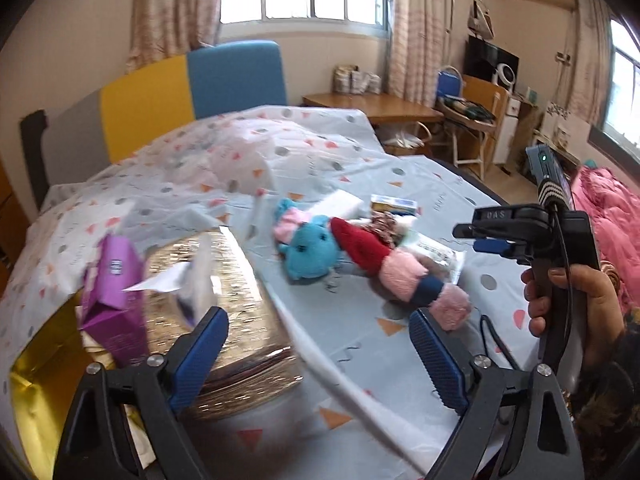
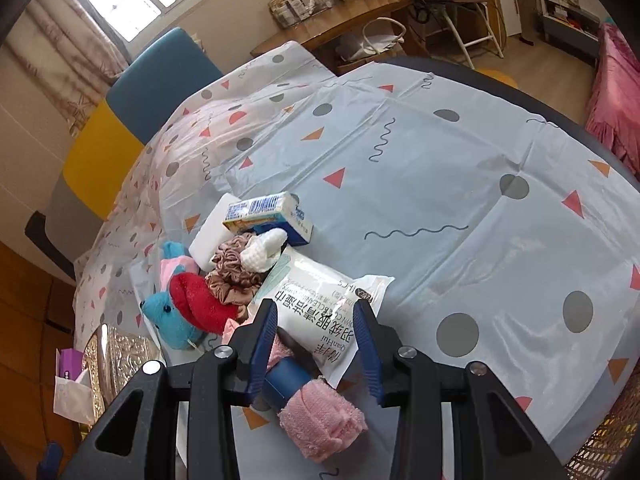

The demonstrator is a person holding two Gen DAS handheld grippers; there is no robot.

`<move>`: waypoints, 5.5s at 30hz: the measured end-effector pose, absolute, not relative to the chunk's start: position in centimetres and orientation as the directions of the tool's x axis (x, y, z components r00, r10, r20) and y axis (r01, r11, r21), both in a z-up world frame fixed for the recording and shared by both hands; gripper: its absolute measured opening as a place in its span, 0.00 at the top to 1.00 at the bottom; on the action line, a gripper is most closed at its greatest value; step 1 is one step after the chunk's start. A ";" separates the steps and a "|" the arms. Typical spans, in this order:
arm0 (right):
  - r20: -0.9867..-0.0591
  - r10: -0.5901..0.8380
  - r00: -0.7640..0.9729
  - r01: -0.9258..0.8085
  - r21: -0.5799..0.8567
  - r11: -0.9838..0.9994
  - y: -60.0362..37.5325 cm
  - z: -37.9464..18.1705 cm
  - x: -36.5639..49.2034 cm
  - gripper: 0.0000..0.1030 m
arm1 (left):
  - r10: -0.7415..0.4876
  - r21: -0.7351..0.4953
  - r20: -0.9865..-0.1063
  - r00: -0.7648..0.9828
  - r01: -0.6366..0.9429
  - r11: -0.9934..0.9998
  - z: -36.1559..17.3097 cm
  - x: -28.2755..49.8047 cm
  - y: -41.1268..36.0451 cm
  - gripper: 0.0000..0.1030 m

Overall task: Organize soft objects
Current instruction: 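Move the left gripper to the pile and grasp the pink towel roll, then carry the pink towel roll to the tray while the right gripper grasps the wipes pack, then lift the white wipes pack with the right gripper and drop it in the gold tray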

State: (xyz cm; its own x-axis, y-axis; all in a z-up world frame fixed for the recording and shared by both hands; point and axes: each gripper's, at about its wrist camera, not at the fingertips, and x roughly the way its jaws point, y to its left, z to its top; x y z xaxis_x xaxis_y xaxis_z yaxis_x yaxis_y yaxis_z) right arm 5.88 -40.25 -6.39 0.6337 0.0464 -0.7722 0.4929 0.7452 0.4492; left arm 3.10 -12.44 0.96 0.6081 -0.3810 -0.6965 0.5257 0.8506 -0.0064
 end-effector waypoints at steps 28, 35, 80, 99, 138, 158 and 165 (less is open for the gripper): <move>-0.735 0.056 0.676 0.536 0.542 0.647 -42.4 -6.8 4.9 0.62 | -0.473 -0.361 -0.862 0.183 0.434 0.826 -11.3 11.3 -27.0 0.34; -0.747 0.068 0.661 0.542 0.538 0.645 -42.5 -7.4 5.1 0.62 | -0.501 -0.329 -0.845 0.186 0.559 0.761 -9.6 8.6 -23.2 0.52; -0.932 -0.095 0.349 0.046 -0.084 0.995 -34.4 -12.1 12.9 0.43 | -0.518 -0.210 -0.775 0.362 0.626 0.751 -1.5 3.6 -14.5 0.56; -0.917 -0.123 0.379 -0.013 -0.138 0.990 -33.0 -12.1 12.5 0.44 | -0.162 -0.179 -0.654 0.739 0.057 0.982 5.6 18.5 8.8 0.55; -0.910 -0.127 0.396 -0.040 -0.156 0.987 -28.8 -10.1 9.3 0.53 | 0.145 -0.046 -0.699 0.700 -0.246 0.968 -3.0 2.8 18.6 0.19; -0.841 0.137 0.524 -0.131 0.079 0.988 -21.6 -0.4 12.6 0.53 | 0.133 -0.057 -0.660 0.739 -0.226 0.972 -1.7 0.4 19.2 0.10; -0.818 0.121 0.562 -0.112 0.069 0.991 -18.6 2.2 17.7 0.53 | 0.133 -0.053 -0.659 0.740 -0.222 0.974 -1.5 0.0 19.2 0.10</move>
